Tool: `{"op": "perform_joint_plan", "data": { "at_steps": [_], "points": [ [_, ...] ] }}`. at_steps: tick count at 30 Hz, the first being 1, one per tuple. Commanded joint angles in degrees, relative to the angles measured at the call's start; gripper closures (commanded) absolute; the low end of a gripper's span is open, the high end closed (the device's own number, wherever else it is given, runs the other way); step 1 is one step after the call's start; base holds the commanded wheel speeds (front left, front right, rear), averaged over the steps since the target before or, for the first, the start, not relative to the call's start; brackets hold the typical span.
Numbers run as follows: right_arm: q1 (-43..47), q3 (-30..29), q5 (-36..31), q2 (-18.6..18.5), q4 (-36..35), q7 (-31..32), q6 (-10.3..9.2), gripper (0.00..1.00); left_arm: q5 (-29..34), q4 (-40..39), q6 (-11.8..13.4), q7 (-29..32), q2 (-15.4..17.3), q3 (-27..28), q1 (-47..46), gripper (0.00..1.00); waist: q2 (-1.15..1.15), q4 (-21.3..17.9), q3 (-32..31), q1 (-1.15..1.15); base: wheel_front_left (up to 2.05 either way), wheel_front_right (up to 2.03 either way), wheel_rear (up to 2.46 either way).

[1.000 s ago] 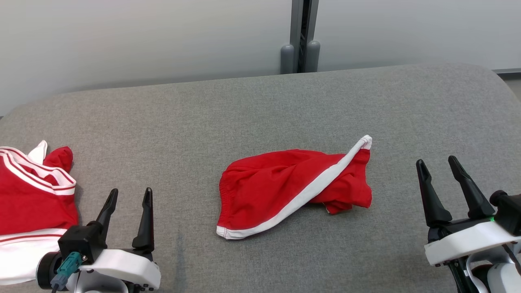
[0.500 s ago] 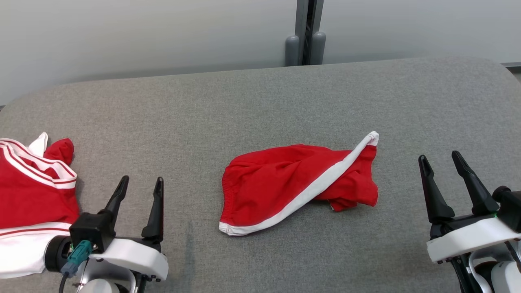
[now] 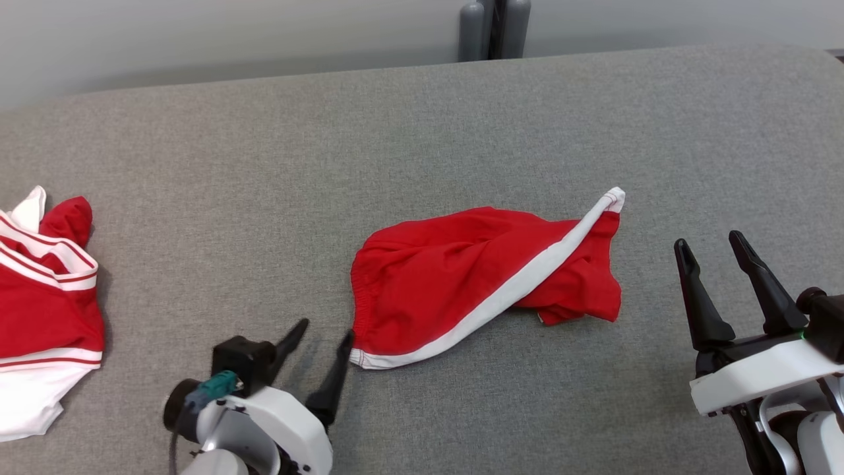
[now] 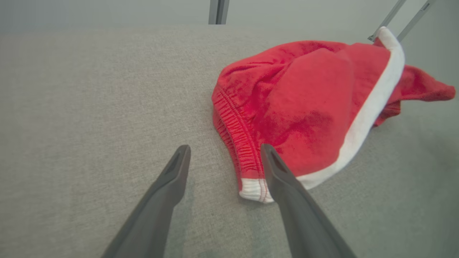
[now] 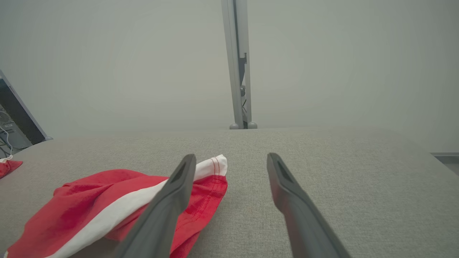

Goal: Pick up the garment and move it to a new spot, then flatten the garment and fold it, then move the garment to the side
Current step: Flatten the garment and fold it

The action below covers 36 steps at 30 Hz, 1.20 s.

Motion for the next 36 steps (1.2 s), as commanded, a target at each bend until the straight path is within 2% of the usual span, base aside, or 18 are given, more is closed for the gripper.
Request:
{"op": "perform_joint_plan", "data": {
  "at_steps": [1,8,9,10,11,16,19,25,33,35,36],
  "points": [
    [-0.8,-0.2,-0.3,-0.4,-0.2,0.0,-0.02,0.0,-0.2,0.2,-0.4,0.1,0.0,-0.2,-1.0,0.0,0.0,-0.2,0.4,0.0,0.0,0.0,0.0],
    [-1.3,-0.1,-0.2,-0.5,0.7,0.3,-0.02,0.0,-1.9,2.1,-3.9,3.7,-0.4,-3.1,-1.5,0.0,0.0,-0.4,1.7,0.0,0.0,0.0,0.0],
    [-1.4,-0.2,0.0,-0.6,1.1,0.4,-0.02,0.0,-2.1,2.2,-4.5,3.9,-0.5,-3.4,-1.7,0.06,0.0,-0.4,1.9,0.0,0.0,0.0,0.0],
    [-1.6,-0.2,0.1,-0.7,1.2,0.4,-0.02,0.0,-2.2,2.3,-4.7,3.9,-0.5,-3.5,-1.9,0.56,0.0,-0.4,2.0,0.0,0.0,0.0,0.0],
    [-2.0,-0.3,0.2,-0.9,1.5,0.5,-0.02,0.0,-2.2,2.3,-4.8,3.8,-0.4,-3.5,-2.1,0.99,0.0,-0.4,2.1,0.0,0.0,0.0,0.0],
    [-5.0,0.7,1.4,-3.7,3.8,1.2,-0.02,0.0,-2.3,2.4,-5.3,4.1,-0.3,-3.7,-2.6,1.0,0.0,-0.4,2.7,0.0,0.0,0.0,0.0],
    [-8.1,1.8,3.1,-6.6,6.4,1.5,-0.02,0.0,-2.2,2.3,-5.3,4.2,-0.2,-3.8,-3.4,1.0,0.0,0.1,3.3,0.0,0.0,0.0,0.0],
    [-14.5,9.1,8.4,-12.1,11.7,2.6,-0.02,0.0,-1.8,2.3,-5.2,3.5,-0.4,-3.8,-4.7,1.0,0.0,1.8,4.7,0.0,0.0,0.0,0.0],
    [-21.2,19.5,14.7,-16.1,17.2,4.9,-0.02,0.0,-1.6,2.7,-5.2,2.7,-0.8,-4.0,-6.1,1.0,0.0,3.4,6.3,0.0,0.0,0.0,0.0],
    [-22.2,21.5,16.3,-17.0,18.1,5.0,-0.02,0.83,-1.5,2.6,-5.0,2.0,-0.9,-3.9,-6.2,1.0,0.0,3.7,6.4,0.0,0.0,0.0,0.0],
    [-22.5,22.2,16.9,-17.5,18.3,4.8,-0.02,1.0,-1.5,2.5,-5.0,1.6,-1.0,-3.8,-6.3,1.0,0.0,3.8,6.5,0.0,0.0,0.0,0.0]
  ]
}}
